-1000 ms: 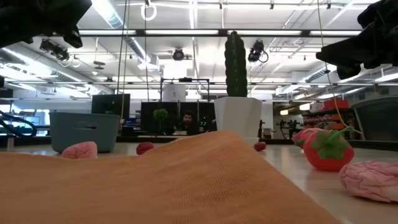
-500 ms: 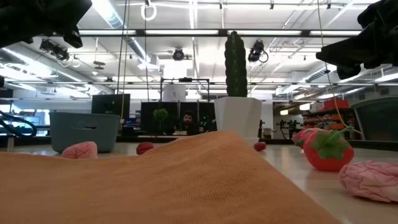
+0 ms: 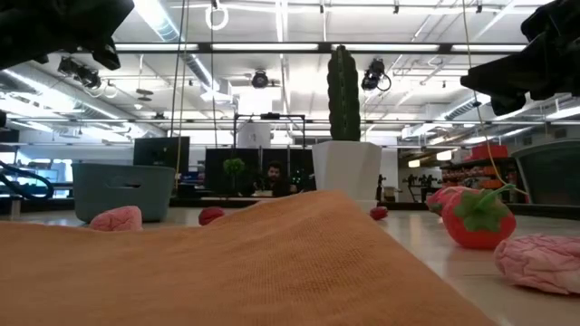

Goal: Pick and placing Produce into tupperware

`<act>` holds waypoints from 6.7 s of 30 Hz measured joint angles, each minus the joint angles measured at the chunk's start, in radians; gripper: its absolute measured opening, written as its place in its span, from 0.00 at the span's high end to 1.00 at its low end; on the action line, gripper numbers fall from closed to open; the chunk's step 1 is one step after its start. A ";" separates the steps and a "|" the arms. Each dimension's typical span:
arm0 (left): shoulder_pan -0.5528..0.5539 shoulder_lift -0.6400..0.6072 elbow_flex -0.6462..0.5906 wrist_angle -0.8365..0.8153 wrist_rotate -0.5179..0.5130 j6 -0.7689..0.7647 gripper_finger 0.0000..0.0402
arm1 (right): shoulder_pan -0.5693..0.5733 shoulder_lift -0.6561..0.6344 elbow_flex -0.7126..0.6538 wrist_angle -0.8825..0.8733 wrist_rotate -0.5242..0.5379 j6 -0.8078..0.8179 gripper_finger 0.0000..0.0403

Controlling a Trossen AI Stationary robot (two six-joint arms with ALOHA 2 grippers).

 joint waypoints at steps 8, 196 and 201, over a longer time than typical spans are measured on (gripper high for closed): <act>0.000 0.000 0.000 0.000 0.000 0.000 0.79 | 0.000 0.000 0.000 0.000 0.000 0.000 0.70; 0.003 0.001 0.000 0.243 -0.001 -0.053 0.95 | -0.346 2.364 1.722 0.199 -0.644 -0.268 0.40; 0.003 0.001 0.000 0.243 -0.001 -0.053 0.94 | -0.348 2.364 1.722 0.199 -0.644 -0.269 0.39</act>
